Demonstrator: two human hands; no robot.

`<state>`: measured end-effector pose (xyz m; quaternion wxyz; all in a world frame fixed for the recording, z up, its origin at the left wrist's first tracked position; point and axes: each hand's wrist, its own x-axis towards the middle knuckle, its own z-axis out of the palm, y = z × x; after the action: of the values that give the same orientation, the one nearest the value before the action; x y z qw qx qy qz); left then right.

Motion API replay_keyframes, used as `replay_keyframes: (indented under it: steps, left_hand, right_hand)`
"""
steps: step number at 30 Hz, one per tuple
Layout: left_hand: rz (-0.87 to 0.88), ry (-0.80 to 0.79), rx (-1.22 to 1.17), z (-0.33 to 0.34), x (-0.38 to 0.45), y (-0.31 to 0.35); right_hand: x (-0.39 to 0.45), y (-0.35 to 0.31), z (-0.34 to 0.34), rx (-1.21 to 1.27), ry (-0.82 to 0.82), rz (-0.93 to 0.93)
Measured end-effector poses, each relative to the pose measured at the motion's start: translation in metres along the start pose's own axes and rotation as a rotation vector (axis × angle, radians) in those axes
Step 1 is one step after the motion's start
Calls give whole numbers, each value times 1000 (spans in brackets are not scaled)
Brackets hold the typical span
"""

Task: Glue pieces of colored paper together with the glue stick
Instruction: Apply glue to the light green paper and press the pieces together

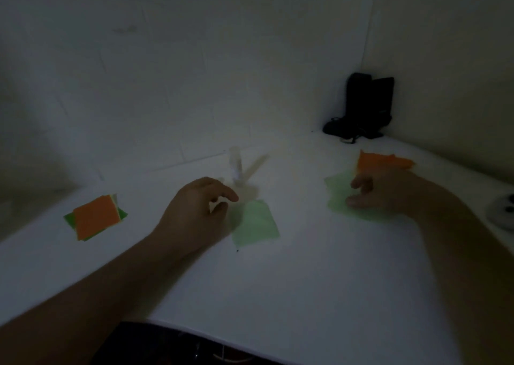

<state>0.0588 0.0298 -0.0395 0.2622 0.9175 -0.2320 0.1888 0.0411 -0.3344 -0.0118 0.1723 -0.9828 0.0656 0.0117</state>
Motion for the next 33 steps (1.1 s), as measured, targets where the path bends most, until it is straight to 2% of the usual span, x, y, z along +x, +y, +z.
replay_keyframes:
  steps: [3,6,8,10,13,15,17,21,24,28,33]
  left_hand:
    - [26,-41,-106,12,11,44]
    - [111,-94,-160,42,25,83]
    - [192,-113,-188,57,30,102]
    - [221,-85,-261,65,34,111]
    - [82,-145,-596,56,35,109]
    - [33,-131,-758,42,34,96]
    - [5,-81,-760,26,30,77]
    - [-193,-48,-785,-5,16,44]
    - [-279,-120,-765,-17,5,25]
    - [-264,-304,-767,-21,-7,5]
    - [-251,-282,-722,-12,-15,-4]
  right_hand:
    - [1,-7,5,-9,-52,9]
    - [6,-4,12,35,-24,12]
    - [9,0,9,144,13,-52]
    - [4,-6,3,377,31,-138]
    - [-10,-37,4,908,-9,-252]
    - [-15,-62,14,1088,27,-299]
    - [-19,-86,26,1218,44,-295]
    - [-32,-111,45,1088,-25,-466]
    - [-35,-122,60,952,-19,-585]
    - [-29,-124,73,837,60,-530]
    - [-24,-119,74,806,50,-447]
